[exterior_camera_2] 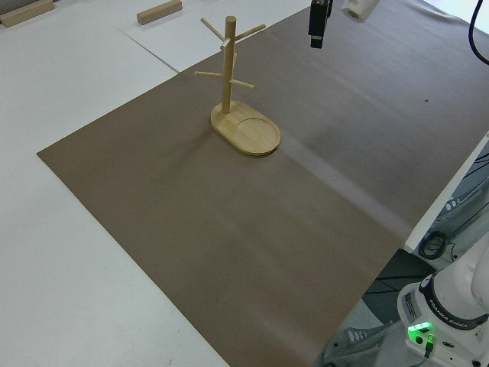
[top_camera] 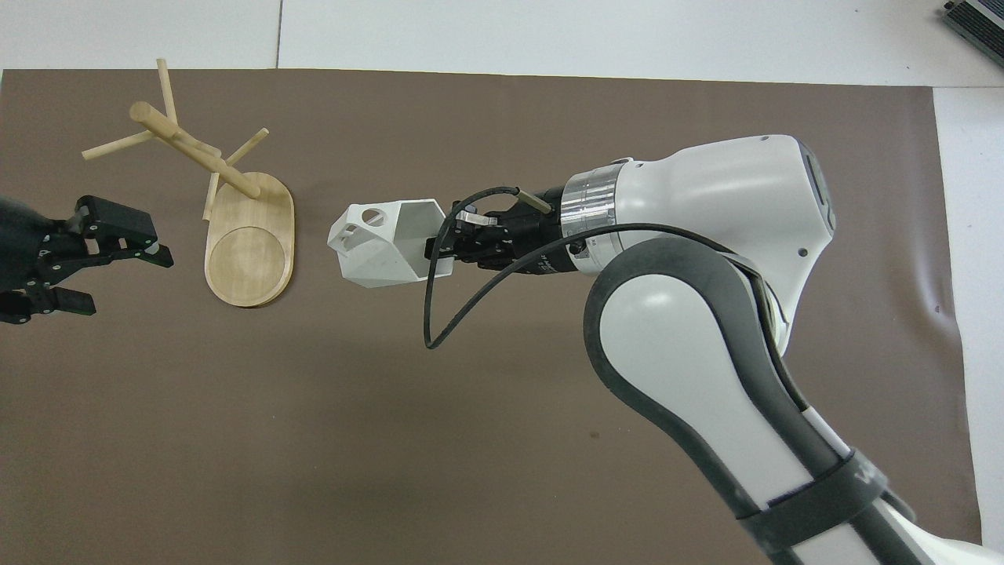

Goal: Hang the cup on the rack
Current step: 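Carry the cup toward the left gripper while the left gripper reaches it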

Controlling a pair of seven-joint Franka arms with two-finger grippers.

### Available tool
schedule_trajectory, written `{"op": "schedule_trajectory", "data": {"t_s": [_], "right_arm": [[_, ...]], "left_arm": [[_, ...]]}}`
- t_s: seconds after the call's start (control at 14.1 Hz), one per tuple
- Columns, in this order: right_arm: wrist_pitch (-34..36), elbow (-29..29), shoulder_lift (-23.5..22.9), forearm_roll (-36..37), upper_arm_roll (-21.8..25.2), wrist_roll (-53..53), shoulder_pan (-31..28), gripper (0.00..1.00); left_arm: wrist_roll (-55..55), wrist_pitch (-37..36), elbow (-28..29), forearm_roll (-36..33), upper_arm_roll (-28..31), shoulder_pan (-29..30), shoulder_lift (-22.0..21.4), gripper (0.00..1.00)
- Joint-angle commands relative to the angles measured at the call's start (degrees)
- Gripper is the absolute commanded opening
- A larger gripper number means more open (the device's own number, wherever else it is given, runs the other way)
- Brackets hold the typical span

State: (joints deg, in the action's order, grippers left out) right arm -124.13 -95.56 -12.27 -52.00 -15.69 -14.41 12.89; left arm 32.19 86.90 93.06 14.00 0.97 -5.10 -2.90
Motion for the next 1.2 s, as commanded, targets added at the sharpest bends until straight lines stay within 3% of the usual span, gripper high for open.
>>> {"op": "schedule_trajectory", "data": {"t_s": [0.0,0.21,0.5,0.64,1.13], "right_arm": [[-1.03,-2.17,1.63,-1.88,-0.3,-0.09,0.9,0.0],[-1.29,-2.35,1.72,-1.88,-0.39,-0.09,1.08,0.0],[-1.21,-2.35,1.72,-1.88,-0.39,-0.09,1.61,0.0],[-1.21,-2.35,1.72,-1.88,-0.39,-0.09,1.61,0.0],[-3.93,-2.35,1.63,-2.31,-0.48,-0.44,3.28,0.0]], "left_arm": [[13.18,2.74,1.43,7.42,0.52,0.0,0.78,1.0],[37.27,8.62,0.81,16.92,0.52,1.49,4.12,1.0],[51.88,7.84,-2.35,23.69,0.43,1.49,10.01,1.0],[56.47,7.76,-1.83,27.56,0.52,1.67,10.46,1.0],[61.14,6.09,2.92,27.66,0.43,-0.7,9.14,1.0]]}}
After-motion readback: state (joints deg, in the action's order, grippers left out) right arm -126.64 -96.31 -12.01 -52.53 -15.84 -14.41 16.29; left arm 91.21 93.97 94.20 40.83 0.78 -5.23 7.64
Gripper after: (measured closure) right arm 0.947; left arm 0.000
